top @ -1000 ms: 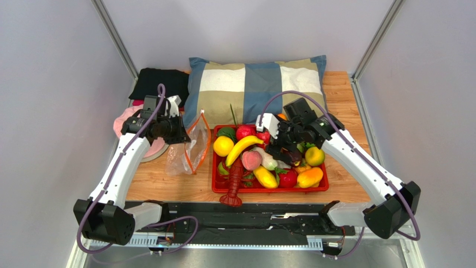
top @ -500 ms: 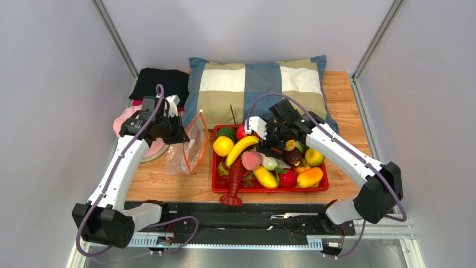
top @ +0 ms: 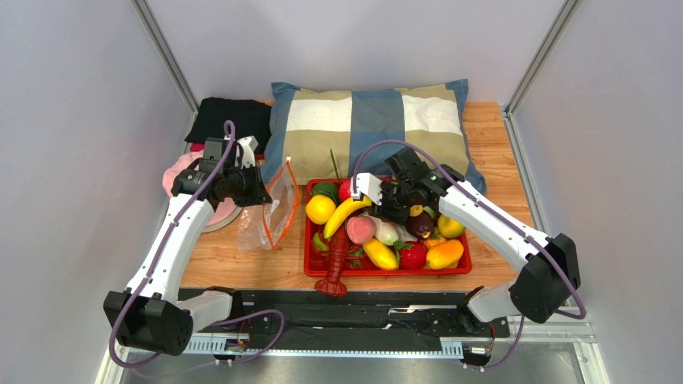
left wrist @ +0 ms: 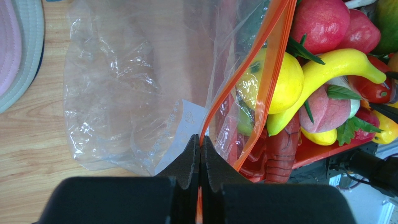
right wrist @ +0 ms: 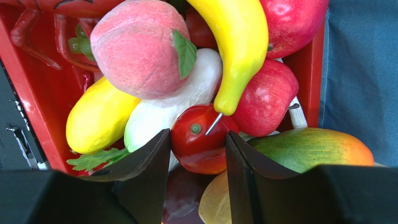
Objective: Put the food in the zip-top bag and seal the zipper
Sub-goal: Pick up the fake fruit from the bin.
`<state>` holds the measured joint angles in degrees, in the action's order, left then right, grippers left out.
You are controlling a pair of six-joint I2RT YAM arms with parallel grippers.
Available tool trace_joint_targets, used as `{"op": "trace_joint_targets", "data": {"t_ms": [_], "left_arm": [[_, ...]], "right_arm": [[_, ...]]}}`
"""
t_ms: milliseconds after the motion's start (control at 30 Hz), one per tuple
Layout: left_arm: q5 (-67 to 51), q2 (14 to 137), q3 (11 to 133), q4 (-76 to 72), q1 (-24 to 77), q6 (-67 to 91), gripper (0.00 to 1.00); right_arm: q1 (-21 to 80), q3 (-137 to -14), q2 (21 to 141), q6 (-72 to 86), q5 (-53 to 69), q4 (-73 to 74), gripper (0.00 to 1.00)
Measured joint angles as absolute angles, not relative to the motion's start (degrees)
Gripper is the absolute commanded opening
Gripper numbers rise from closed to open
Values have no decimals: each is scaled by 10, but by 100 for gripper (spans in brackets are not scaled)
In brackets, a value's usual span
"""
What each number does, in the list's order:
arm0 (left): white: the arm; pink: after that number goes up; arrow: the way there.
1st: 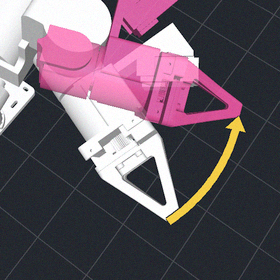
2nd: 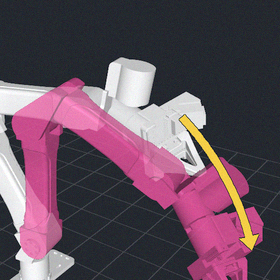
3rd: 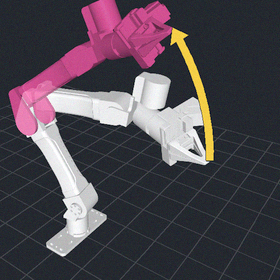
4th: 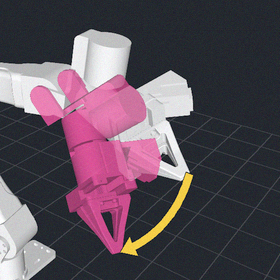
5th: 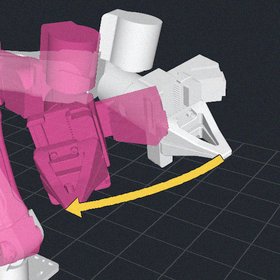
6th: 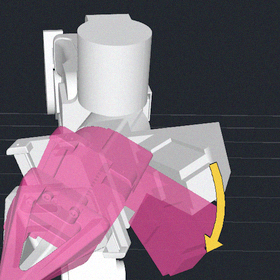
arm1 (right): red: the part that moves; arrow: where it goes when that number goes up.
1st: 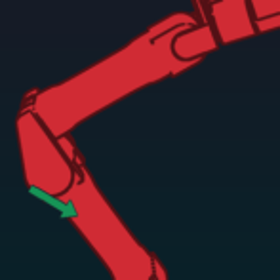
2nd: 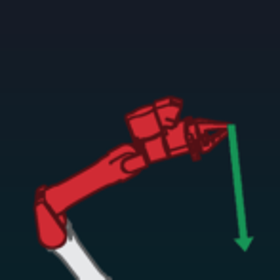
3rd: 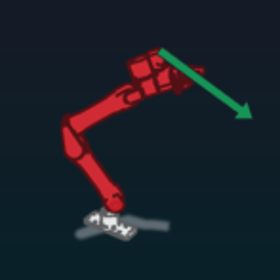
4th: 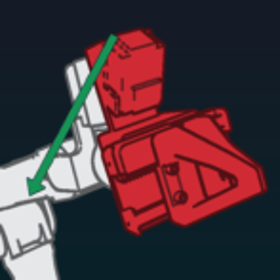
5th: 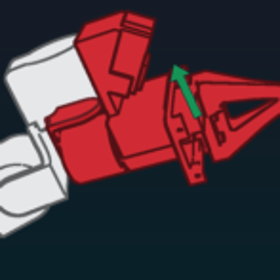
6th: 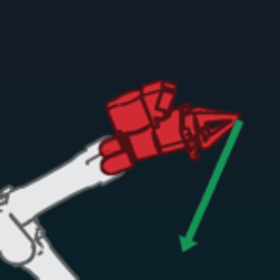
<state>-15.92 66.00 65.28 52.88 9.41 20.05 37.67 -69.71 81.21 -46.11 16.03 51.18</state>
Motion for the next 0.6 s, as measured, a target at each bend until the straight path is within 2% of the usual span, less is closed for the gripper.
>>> {"op": "trace_joint_targets", "data": {"t_ms": [300,600], "left_arm": [[-157,660,653,529,94,198,0],[-160,660,653,529,94,194,0]], "right_arm": [[395,-694,781,-460,155,517,27],[397,-713,739,-439,171,559,24]]}}
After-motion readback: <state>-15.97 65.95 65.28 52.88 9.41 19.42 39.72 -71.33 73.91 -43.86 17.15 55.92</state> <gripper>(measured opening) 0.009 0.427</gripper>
